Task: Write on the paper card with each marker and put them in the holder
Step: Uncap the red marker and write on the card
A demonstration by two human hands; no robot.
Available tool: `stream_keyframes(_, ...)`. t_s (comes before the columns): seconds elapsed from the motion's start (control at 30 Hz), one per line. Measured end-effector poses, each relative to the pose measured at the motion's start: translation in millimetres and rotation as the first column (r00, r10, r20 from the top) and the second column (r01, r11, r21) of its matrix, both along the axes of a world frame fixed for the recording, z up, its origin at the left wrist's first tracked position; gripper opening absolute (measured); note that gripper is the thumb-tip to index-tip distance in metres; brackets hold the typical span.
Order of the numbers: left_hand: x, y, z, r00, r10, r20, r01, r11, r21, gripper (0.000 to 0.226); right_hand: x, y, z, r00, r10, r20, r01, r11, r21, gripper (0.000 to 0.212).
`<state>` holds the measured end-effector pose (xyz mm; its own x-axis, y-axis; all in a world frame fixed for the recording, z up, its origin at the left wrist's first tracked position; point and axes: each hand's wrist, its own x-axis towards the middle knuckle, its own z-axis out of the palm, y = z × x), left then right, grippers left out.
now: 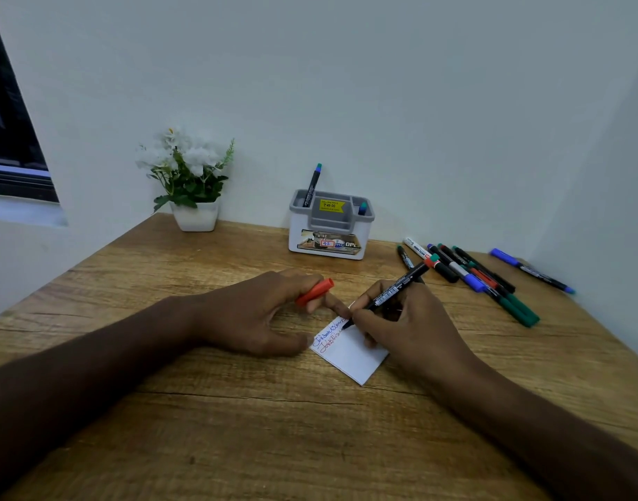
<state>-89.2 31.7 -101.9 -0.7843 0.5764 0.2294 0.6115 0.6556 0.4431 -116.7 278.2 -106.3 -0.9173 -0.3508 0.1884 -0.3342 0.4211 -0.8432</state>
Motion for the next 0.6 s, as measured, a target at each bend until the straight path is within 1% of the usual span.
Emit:
stream_keyframes(0.17, 0, 1, 0, 1.0, 0.0, 0.001, 0.0, 1.0, 0.005, 0.028, 1, 0, 1, 1.0, -0.009, -0.001, 0.009, 1.0, 0.011, 0.007)
stream_keyframes(0.3, 1, 2, 2, 1.0, 0.002, 0.018, -0.002, 1.0, 0.003, 0.034, 2, 0, 1, 0.999, -0.047, -0.023, 0.048, 0.998, 0.05, 0.012)
stream_keyframes(0.37, 2, 3, 1, 1.0, 0.014, 0.022, -0.014, 1.0, -0.006, 0.034, 2, 0, 0, 0.999, -0.031, -0.008, 0.032, 0.999, 0.038, 0.01)
stream_keyframes(0.4, 2, 3, 1, 0.999, 0.02, 0.025, -0.02, 1.0, -0.009, 0.036, 1, 0, 0, 1.0, -0.024, 0.02, 0.024, 1.0, -0.006, 0.007)
stream_keyframes(0.43, 3, 3, 2, 0.999, 0.025, 0.031, -0.024, 1.0, -0.01, 0.037, 0, 1, 0, 0.998, -0.023, 0.056, 0.028, 0.996, -0.081, 0.003)
stream_keyframes(0.47, 3, 3, 2, 0.999, 0.028, 0.039, -0.028, 1.0, -0.014, 0.037, -2, 3, 0, 0.995, -0.03, 0.091, 0.045, 0.984, -0.174, 0.004)
stream_keyframes(0.53, 4, 4, 4, 0.998, 0.033, 0.061, -0.032, 0.999, -0.016, 0.03, -7, 5, 2, 0.99, -0.021, 0.139, 0.072, 0.924, -0.374, 0.009)
stream_keyframes(0.6, 5, 5, 4, 0.995, 0.037, 0.088, -0.037, 0.999, 0.0, 0.023, -9, 6, 5, 0.983, 0.056, 0.173, 0.049, 0.835, -0.548, 0.013)
